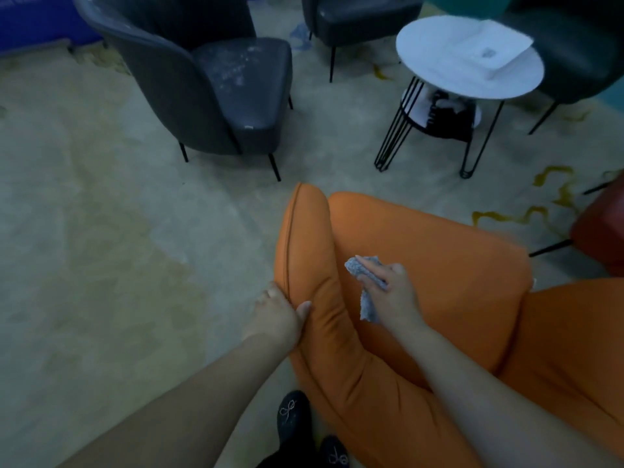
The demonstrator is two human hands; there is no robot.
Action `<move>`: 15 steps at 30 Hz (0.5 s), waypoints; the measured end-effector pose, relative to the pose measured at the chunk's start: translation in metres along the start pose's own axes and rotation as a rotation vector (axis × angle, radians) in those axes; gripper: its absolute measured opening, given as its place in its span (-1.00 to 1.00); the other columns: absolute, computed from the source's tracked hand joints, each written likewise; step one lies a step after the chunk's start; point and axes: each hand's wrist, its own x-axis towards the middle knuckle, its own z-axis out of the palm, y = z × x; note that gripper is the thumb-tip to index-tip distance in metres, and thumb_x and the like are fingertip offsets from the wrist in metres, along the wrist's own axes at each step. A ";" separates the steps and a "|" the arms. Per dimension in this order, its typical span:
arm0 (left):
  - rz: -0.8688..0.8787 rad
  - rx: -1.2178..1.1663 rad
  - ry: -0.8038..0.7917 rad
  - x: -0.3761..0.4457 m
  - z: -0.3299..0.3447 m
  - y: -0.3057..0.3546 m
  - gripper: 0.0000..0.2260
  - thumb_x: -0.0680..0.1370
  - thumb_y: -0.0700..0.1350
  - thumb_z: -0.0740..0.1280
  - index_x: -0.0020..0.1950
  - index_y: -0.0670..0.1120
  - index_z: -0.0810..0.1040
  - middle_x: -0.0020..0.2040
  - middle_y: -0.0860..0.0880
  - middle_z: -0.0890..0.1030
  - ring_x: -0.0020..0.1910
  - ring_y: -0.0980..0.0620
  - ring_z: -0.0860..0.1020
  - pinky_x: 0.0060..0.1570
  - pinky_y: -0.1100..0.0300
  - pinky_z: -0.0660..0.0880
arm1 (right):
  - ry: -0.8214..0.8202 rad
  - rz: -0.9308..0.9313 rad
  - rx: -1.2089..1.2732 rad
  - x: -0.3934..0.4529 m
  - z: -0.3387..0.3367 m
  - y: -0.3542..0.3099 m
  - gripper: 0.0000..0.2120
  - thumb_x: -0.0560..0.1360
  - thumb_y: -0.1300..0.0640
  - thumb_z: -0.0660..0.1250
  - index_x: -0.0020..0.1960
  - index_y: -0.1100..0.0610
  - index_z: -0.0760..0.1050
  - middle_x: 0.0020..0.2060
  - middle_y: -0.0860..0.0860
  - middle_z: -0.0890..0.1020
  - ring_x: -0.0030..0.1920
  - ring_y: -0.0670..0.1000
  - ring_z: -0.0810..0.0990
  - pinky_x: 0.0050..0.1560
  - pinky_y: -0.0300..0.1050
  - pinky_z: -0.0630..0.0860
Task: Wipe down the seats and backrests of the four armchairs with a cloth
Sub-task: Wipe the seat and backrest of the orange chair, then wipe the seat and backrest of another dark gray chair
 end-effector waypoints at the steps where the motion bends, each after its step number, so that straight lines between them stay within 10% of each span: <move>1: 0.046 0.085 0.036 -0.006 -0.006 -0.004 -0.32 0.55 0.20 0.24 0.49 -0.20 0.15 0.38 -0.19 0.36 0.33 -0.19 0.35 0.25 0.03 0.32 | 0.001 -0.019 0.006 -0.002 -0.002 -0.006 -0.68 0.53 0.15 0.33 0.23 -0.13 0.52 -0.14 -0.12 0.32 -0.15 -0.18 0.44 -0.12 -0.58 0.32; 15: 0.430 0.495 0.259 -0.010 -0.112 -0.055 -0.37 0.59 0.28 0.04 0.54 -0.07 0.12 0.50 -0.01 0.28 0.45 -0.03 0.23 0.35 0.05 0.22 | 0.133 -0.099 0.044 -0.016 0.011 -0.093 -0.68 0.52 0.18 0.33 0.24 -0.08 0.53 -0.14 -0.10 0.35 -0.15 -0.30 0.43 -0.08 -0.63 0.25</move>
